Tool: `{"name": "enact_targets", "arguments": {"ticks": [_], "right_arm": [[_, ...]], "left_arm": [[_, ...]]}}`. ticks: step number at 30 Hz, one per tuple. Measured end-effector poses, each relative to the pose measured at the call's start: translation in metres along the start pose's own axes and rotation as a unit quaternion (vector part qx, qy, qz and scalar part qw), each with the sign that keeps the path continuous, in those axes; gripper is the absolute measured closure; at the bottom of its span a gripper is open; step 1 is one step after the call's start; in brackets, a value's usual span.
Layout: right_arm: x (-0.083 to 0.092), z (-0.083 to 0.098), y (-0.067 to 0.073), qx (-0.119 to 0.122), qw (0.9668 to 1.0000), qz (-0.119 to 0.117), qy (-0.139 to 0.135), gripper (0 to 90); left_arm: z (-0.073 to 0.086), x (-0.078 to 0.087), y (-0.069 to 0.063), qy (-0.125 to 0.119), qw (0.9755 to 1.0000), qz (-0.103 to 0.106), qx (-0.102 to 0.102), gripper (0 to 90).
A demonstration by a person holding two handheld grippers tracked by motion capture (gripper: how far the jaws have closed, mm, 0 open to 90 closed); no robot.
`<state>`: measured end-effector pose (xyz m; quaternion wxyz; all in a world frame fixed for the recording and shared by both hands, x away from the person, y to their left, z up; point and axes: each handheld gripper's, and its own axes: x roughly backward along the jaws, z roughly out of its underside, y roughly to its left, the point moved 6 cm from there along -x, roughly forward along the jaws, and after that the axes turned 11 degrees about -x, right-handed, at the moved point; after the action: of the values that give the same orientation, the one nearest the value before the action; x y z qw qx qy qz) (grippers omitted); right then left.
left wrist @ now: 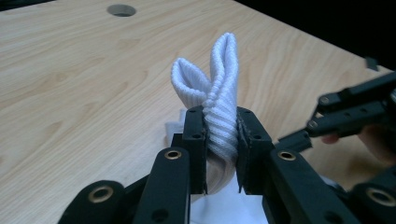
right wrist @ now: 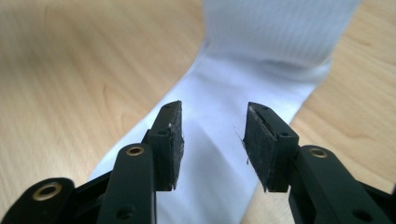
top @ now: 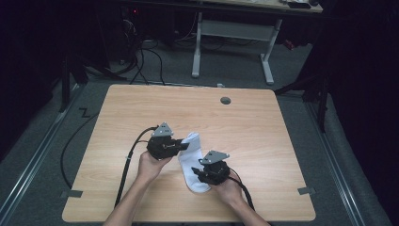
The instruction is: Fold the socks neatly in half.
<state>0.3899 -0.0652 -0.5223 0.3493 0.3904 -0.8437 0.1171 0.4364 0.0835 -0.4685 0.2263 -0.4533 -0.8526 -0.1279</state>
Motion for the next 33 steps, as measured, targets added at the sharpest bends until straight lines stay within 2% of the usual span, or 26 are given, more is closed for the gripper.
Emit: {"name": "enact_targets", "arguments": {"ticks": [1, 2, 5, 6, 11, 14, 17, 21, 25, 26, 27, 30, 32, 33], "right_arm": [[-0.002, 0.002, 0.0, 0.0, 1.0, -0.003, 0.002, 55.0], [-0.006, 0.006, 0.0, -0.013, 0.9998, -0.01, 0.009, 54.5], [-0.012, 0.011, 0.0, -0.016, 0.9997, -0.001, 0.018, 54.8], [-0.014, 0.013, 0.001, -0.025, 0.9997, -0.001, 0.007, 55.7], [-0.018, 0.009, 0.001, -0.034, 0.9993, 0.014, 0.011, 56.2], [-0.024, 0.006, 0.002, -0.041, 0.9989, 0.022, -0.002, 56.4], [-0.026, 0.004, 0.003, -0.045, 0.9986, 0.027, -0.002, 56.5], [-0.031, 0.001, 0.003, -0.05, 0.9981, 0.036, -0.009, 56.6], [-0.039, -0.007, 0.003, -0.058, 0.9974, 0.043, -0.01, 56.7], [-0.042, -0.01, 0.004, -0.064, 0.9967, 0.048, -0.013, 56.6], [-0.043, -0.01, 0.005, -0.068, 0.9963, 0.05, -0.014, 56.6], [-0.044, -0.01, 0.006, -0.067, 0.9964, 0.048, -0.017, 56.2], [-0.037, -0.011, 0.008, -0.073, 0.9968, 0.028, -0.015, 52.1], [-0.037, -0.011, 0.008, -0.073, 0.9968, 0.028, -0.015, 52.1]], "left_arm": [[0.0, 0.001, 0.0, -0.002, 1.0, 0.0, 0.002, 76.7], [0.0, 0.002, -0.003, 0.001, 1.0, 0.003, -0.003, 76.7], [0.0, 0.003, -0.006, 0.006, 0.9999, 0.005, -0.011, 76.7], [0.001, 0.005, -0.008, 0.005, 0.9999, 0.006, -0.013, 76.6], [0.005, 0.008, -0.01, 0.006, 0.9999, 0.007, -0.013, 76.6], [0.009, 0.011, -0.012, 0.01, 0.9999, 0.002, -0.012, 76.6], [0.011, 0.011, -0.015, 0.011, 0.9999, 0.003, -0.01, 76.6], [0.017, 0.007, -0.018, 0.026, 0.9995, -0.012, -0.016, 76.3], [0.026, 0.003, -0.02, 0.036, 0.9988, -0.033, -0.008, 76.1], [0.031, 0.004, -0.022, 0.031, 0.9986, -0.042, -0.003, 76.1], [0.031, 0.004, -0.022, 0.031, 0.9986, -0.042, -0.003, 76.1], [0.037, 0.004, -0.022, 0.022, 0.9984, -0.052, 0.005, 76.1], [0.039, 0.003, -0.02, 0.019, 0.9984, -0.053, 0.009, 76.1], [0.04, 0.002, -0.02, 0.019, 0.9983, -0.053, 0.011, 76.1]]}}
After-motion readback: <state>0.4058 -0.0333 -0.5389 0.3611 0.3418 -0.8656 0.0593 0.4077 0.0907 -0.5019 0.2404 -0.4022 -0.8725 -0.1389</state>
